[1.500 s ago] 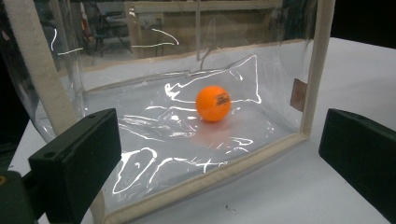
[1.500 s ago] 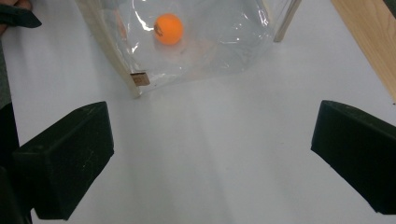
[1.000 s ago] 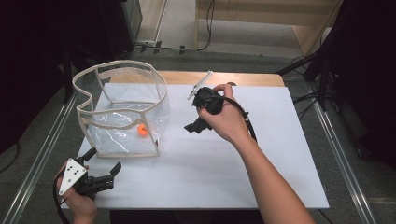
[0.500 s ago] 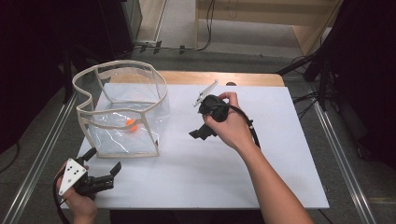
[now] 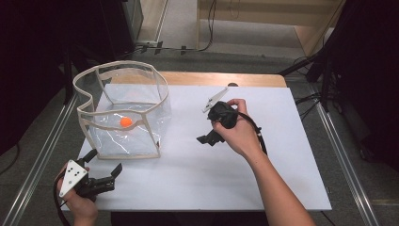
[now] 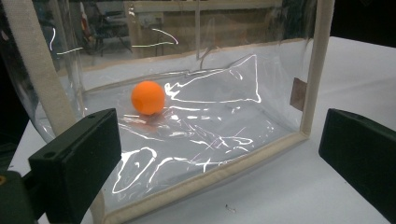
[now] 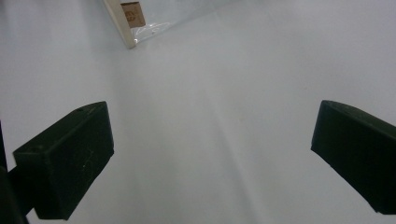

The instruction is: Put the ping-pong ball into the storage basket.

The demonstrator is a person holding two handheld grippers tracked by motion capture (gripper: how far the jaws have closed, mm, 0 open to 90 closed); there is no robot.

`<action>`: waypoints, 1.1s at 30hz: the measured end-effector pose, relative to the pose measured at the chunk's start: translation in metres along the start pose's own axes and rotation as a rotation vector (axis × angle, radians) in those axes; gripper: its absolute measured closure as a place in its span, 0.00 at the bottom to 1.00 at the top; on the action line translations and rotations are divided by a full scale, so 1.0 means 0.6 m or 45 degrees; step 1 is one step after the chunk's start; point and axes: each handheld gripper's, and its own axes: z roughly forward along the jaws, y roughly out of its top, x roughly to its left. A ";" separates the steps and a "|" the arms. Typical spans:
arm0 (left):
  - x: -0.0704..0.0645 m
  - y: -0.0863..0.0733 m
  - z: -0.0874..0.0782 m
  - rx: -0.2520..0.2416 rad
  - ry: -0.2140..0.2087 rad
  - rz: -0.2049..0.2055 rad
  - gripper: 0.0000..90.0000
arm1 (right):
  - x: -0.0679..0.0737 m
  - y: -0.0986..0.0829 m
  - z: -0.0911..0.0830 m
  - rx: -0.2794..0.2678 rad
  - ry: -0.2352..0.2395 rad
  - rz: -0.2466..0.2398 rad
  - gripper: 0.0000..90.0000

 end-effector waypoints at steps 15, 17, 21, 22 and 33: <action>-0.001 0.000 0.000 0.001 0.001 0.002 0.00 | -0.003 -0.053 -0.003 -0.043 -0.005 0.045 0.00; -0.001 0.000 0.000 0.001 0.000 0.003 0.00 | -0.003 -0.059 -0.004 -0.046 -0.011 0.047 0.00; -0.001 0.000 0.000 0.001 0.000 0.003 0.00 | -0.002 -0.071 -0.005 -0.053 -0.015 0.054 0.00; -0.001 0.000 0.000 0.001 0.000 0.003 0.00 | -0.002 -0.075 -0.005 -0.058 -0.011 0.059 0.00; -0.001 0.000 0.000 0.002 0.001 0.004 0.00 | -0.003 -0.108 -0.009 -0.087 -0.022 0.086 0.00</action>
